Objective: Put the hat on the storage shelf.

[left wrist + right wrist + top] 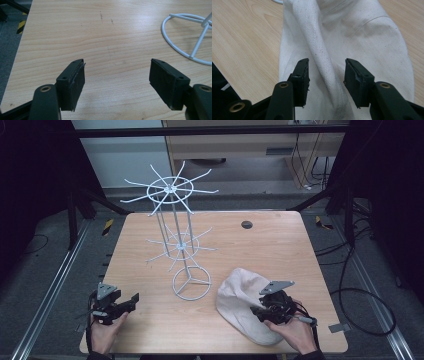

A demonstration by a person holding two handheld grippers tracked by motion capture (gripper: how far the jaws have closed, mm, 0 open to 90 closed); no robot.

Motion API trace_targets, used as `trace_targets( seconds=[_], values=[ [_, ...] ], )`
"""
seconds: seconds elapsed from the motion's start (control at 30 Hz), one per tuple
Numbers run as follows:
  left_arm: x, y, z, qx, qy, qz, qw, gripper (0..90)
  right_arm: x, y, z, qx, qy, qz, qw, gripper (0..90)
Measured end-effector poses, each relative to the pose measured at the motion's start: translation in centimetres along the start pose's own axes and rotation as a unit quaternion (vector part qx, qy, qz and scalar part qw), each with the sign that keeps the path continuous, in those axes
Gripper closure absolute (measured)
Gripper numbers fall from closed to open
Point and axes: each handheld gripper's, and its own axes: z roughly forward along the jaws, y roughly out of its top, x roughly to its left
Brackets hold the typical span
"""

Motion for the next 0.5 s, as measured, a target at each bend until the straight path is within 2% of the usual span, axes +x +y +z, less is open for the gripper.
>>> trace_targets(
  seconds=[0.5],
  values=[
    [0.0, 0.0, 0.0, 0.002, 0.0, 0.0, 1.0, 28.8, 0.1, 0.4, 1.4, 0.032, 0.0, -0.01, 0.9994, 70.4]
  ],
)
